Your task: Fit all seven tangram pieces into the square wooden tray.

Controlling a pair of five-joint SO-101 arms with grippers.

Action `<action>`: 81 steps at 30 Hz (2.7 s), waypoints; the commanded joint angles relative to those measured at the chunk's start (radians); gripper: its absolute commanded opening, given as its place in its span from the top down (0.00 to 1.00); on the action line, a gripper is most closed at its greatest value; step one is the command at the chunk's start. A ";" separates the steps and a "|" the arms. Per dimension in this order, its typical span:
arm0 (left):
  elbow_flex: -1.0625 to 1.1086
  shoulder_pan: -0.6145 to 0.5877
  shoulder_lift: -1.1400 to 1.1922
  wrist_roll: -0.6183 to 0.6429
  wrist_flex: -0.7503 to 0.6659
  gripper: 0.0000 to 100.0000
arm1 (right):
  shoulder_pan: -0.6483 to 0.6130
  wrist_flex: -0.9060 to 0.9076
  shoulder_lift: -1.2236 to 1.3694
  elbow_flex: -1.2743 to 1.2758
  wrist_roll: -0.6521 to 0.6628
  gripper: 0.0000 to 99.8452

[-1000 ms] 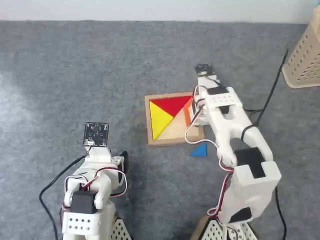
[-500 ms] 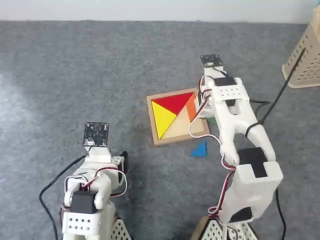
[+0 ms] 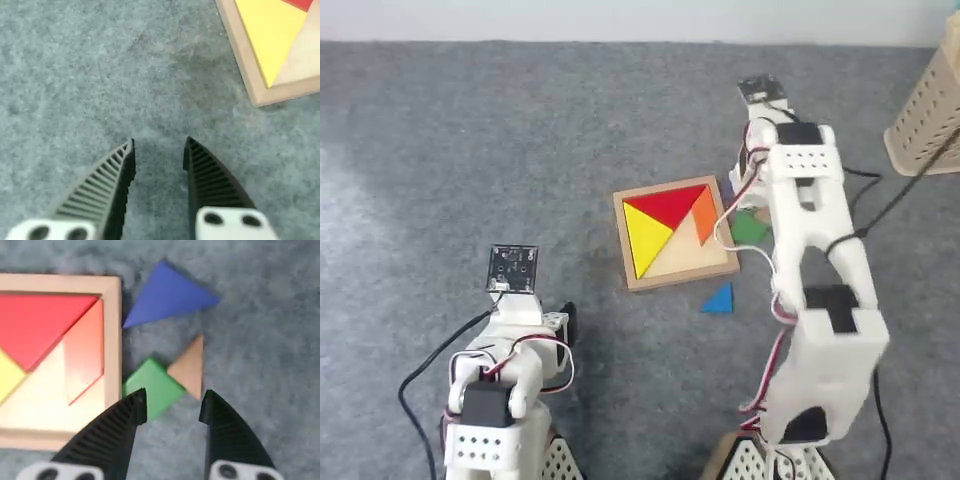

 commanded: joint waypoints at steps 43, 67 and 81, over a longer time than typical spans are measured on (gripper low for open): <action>-0.002 -0.006 -0.020 0.006 -0.006 0.85 | 0.051 -0.105 0.254 -0.175 0.063 0.72; -0.002 -0.006 -0.020 0.006 -0.006 0.85 | 0.039 -0.079 0.252 -0.219 0.028 0.98; -0.002 -0.006 -0.020 0.006 -0.006 0.85 | -0.090 0.203 0.031 -0.241 0.018 0.99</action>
